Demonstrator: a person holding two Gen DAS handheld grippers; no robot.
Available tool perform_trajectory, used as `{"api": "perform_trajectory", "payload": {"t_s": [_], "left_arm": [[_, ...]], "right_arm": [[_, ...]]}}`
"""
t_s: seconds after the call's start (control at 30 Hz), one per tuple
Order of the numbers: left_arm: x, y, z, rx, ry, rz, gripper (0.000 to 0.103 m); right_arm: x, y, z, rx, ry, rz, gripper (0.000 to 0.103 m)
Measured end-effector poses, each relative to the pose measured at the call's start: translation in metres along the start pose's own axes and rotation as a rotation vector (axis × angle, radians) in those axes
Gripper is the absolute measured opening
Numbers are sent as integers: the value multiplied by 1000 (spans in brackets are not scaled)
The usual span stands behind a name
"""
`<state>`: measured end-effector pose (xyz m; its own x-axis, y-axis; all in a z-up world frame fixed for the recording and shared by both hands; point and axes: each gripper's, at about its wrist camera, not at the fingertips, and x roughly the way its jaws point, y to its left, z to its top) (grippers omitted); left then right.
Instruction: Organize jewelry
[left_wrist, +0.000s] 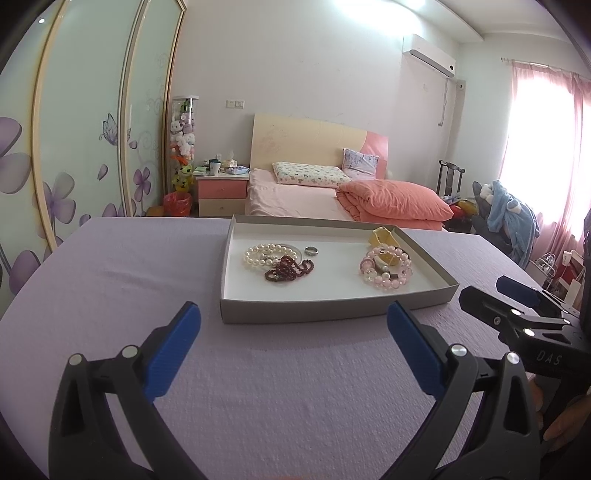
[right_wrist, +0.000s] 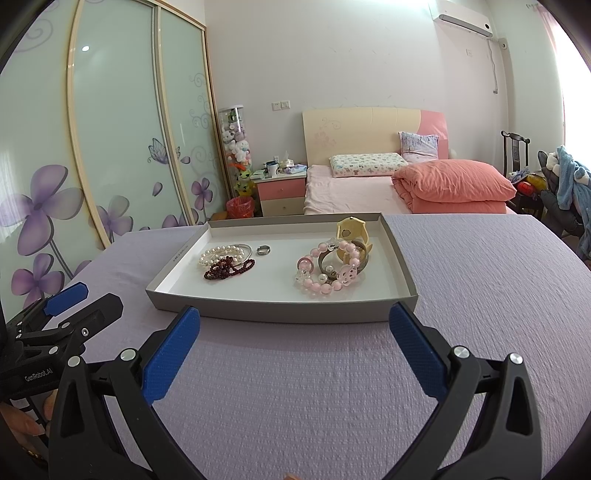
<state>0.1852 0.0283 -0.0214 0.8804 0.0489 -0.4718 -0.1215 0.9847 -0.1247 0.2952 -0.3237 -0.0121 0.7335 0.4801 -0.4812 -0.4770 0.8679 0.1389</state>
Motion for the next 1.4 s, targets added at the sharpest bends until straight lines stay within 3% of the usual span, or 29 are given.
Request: {"api": "perform_trajectory", "payload": {"t_s": [1.4], "left_arm": [[4,0,4,-9,14,0,101]], "right_arm": [[1,-1,-1,0,2,2,102]]}}
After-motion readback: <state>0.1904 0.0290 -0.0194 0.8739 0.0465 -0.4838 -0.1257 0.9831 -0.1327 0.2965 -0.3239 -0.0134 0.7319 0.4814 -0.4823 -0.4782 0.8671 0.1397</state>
